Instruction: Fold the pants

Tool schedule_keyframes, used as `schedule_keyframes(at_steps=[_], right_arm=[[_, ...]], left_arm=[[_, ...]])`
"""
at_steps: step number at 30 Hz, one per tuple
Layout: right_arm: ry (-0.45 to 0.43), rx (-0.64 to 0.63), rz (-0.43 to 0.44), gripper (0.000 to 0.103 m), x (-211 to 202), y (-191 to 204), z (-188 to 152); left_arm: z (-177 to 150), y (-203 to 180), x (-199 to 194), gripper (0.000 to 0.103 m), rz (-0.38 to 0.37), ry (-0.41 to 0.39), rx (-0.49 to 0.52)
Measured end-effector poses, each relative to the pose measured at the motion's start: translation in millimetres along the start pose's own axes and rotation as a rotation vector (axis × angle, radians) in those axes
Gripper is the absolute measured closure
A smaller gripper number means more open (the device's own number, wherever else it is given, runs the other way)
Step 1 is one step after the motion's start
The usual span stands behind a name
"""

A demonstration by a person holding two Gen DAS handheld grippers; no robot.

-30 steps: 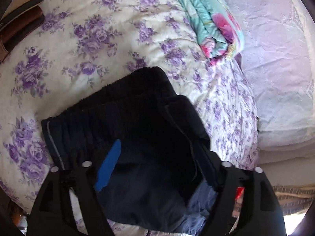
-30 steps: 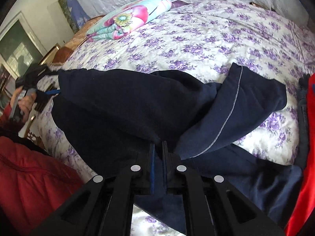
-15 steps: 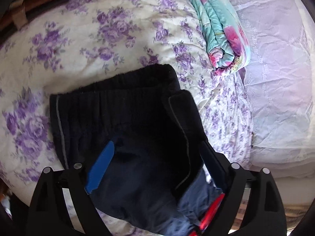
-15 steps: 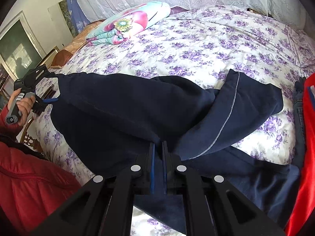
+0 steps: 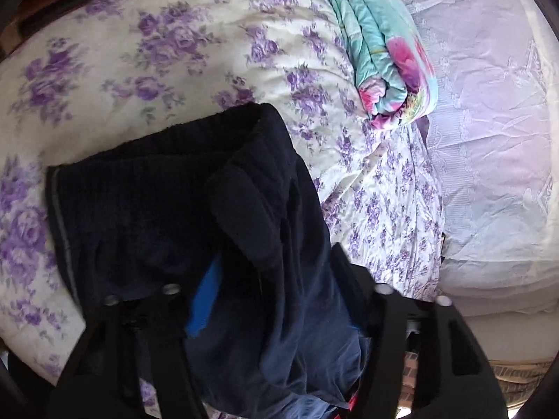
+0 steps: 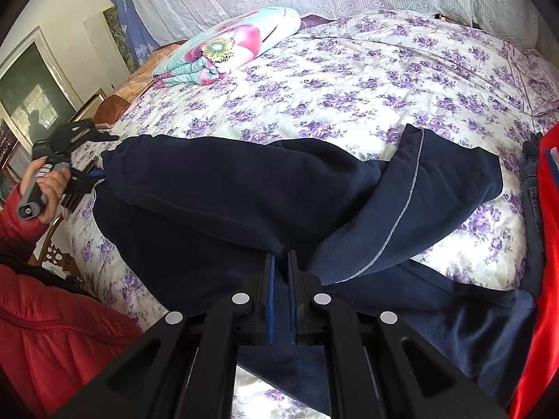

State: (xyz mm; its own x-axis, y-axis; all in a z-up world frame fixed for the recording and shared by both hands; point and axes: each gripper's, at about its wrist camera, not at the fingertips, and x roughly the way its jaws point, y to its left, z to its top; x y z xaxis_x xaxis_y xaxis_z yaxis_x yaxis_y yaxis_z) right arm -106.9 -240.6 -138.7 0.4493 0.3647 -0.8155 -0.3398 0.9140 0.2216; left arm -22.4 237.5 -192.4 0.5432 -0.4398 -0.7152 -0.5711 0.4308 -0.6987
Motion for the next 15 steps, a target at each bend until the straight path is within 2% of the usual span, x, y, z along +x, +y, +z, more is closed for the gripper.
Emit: schedule_keyframes(at_steps=[1,2,3,7,10,12,15], right_arm=[[0.001,0.0,-0.002,0.096,-0.1,0.6,0.0],[-0.002,-0.003,-0.004,0.096,-0.6,1.4,0.1],[-0.012,-0.014,-0.009,0.096,-3.6,3.4,0.2],[-0.025,-0.056,0.016,0.096,-24.4,11.1,-2.3],[0.037,-0.071,0.062,0.096,-30.7,15.7,-14.6],[0.103,-0.067,0.083,0.096,-20.6,18.5,-29.5],[0.2,-0.044,0.08,0.096,13.6,16.8,-52.4]], left_arm=[[2.0,-2.2,3.4,0.081,0.015,0.006,0.015],[4.2,-4.7,5.8,0.088,0.027,0.014,0.024],[5.8,-7.4,1.6,0.09,0.017,0.008,0.036],[2.5,-23.5,-30.5,0.091,-0.012,-0.022,0.152],[-4.2,-11.9,-50.6,0.091,-0.005,0.01,0.2],[-9.2,8.7,-52.5,0.091,0.028,0.045,0.194],[-18.0,48.5,-34.3,0.091,0.13,0.089,0.168]])
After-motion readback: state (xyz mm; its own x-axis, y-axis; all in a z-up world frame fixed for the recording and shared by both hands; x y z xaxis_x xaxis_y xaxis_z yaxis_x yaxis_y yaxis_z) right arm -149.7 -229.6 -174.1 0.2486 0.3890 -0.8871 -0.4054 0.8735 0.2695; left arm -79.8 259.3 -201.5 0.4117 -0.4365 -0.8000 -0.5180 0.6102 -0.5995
